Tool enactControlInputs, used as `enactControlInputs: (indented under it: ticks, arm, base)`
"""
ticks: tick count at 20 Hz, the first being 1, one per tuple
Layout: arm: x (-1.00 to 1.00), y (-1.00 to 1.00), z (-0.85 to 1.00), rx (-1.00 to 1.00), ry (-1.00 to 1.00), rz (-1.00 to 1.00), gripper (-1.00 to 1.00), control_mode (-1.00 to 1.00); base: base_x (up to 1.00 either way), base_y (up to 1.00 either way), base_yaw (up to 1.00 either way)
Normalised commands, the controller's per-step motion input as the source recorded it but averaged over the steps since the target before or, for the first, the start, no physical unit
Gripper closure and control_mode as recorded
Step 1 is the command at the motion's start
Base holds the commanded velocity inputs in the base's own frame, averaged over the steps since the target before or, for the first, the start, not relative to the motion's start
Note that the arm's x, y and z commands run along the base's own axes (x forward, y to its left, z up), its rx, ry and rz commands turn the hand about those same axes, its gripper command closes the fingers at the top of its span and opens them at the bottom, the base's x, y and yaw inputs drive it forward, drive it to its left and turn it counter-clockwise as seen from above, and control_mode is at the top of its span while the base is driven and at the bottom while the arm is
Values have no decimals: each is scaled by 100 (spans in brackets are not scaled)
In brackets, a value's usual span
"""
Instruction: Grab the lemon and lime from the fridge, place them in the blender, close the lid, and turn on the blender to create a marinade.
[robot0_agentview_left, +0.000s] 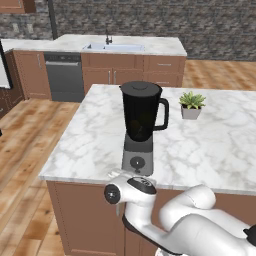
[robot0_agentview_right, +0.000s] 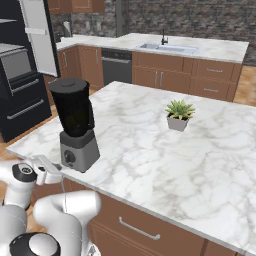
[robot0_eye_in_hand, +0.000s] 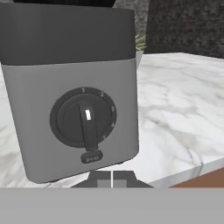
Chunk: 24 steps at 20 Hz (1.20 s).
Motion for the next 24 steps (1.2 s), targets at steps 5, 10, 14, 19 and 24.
enactControlInputs:
  ticks: [5, 10, 14, 19, 24]
  arm:
    - [16, 0, -2, 0, 0, 0, 100, -100]
    - [29, 0, -13, 0, 3, 0, 100, -100]
    - [13, -3, -18, 0, 3, 0, 100, -100]
    - [5, -5, -22, 0, 4, 0, 100, -100]
    - [2, -11, -11, 0, 3, 0, 100, -100]
  base:
    - [0, 0, 0]
    - [0, 0, 0]
    - [0, 0, 0]
    - [0, 0, 0]
    - [0, 0, 0]
